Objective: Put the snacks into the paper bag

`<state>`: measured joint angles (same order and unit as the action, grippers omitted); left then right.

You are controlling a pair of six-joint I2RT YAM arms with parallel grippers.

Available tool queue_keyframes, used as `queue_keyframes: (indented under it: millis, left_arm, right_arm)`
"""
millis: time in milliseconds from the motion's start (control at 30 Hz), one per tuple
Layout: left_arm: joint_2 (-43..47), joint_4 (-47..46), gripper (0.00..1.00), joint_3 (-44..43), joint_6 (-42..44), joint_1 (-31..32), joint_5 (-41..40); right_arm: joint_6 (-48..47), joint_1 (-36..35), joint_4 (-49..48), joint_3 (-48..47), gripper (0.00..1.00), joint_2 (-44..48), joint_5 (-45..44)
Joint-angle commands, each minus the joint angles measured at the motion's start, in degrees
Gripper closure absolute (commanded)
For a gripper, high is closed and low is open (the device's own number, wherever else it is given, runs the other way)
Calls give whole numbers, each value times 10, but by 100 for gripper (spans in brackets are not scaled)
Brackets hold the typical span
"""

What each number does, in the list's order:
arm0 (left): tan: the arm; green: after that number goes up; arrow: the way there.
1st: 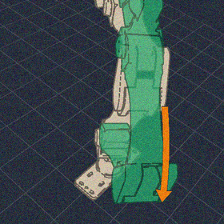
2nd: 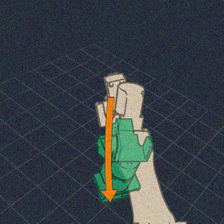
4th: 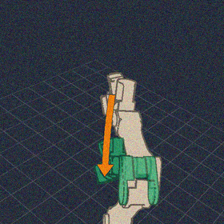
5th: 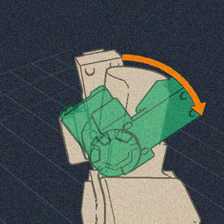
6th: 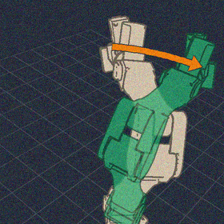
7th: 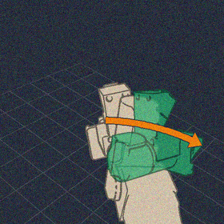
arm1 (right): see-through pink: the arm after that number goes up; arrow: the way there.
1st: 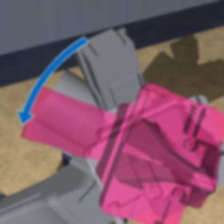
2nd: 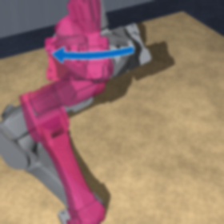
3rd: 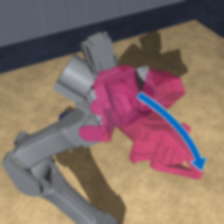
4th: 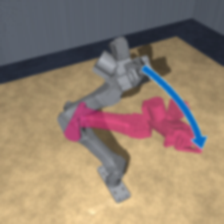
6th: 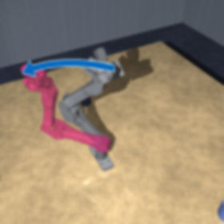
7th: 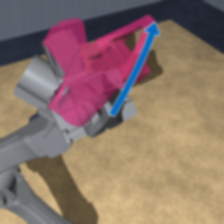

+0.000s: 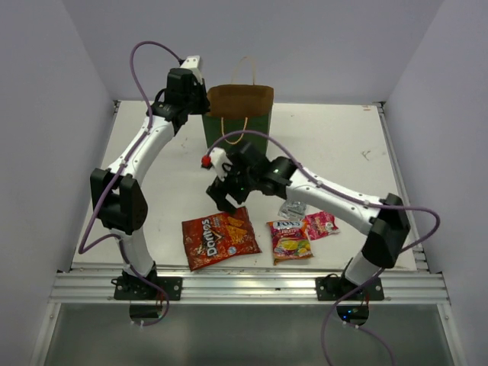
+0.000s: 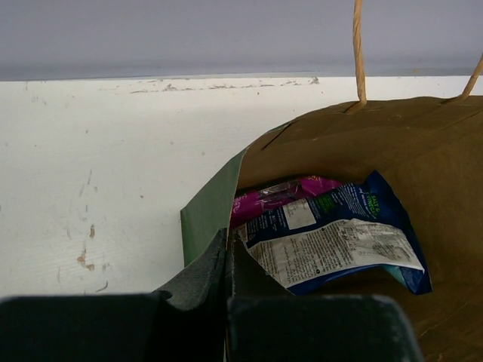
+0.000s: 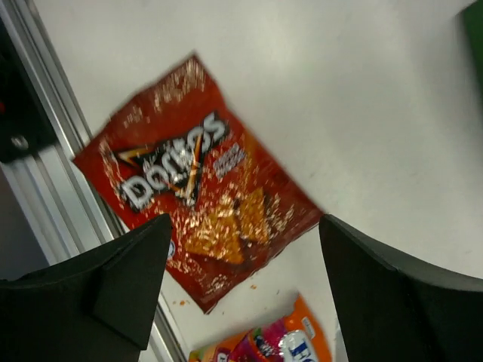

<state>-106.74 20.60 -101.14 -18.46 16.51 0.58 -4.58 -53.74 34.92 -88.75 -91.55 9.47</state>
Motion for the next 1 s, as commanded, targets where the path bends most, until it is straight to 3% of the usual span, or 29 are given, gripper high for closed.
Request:
queue_keyframes:
  millis: [0,533,633,667,700,733,800,967]
  left_arm:
    - [8,-31,100,-12,-1,-4,8]
    - [53,-27,100,17,-1,-3,0]
    - [56,-28,100,17,-1,-4,3]
    - [56,-28,100,18,-1,-4,3]
    - [56,-28,100,18,-2,-4,4]
    - [56,-28,100,18,-2,-4,6]
    - [55,-31,100,18,-4,-4,8]
    - [54,-35,100,19,-5,-4,13]
  right_arm:
    - [9,-21,-8,69,17,-38,15]
    - [-29,-40,-80,109,21,-215,-26]
    - [-24,-39,-83,118,37,-227,-50]
    - [-21,-39,-84,118,55,-228,-55]
    - [-18,-40,-82,113,65,-229,-64]
    - [-14,-39,-76,109,83,-231,-70]
    - [-9,-40,-57,104,100,-229,-82]
    - [-9,-39,-60,120,100,-203,-104]
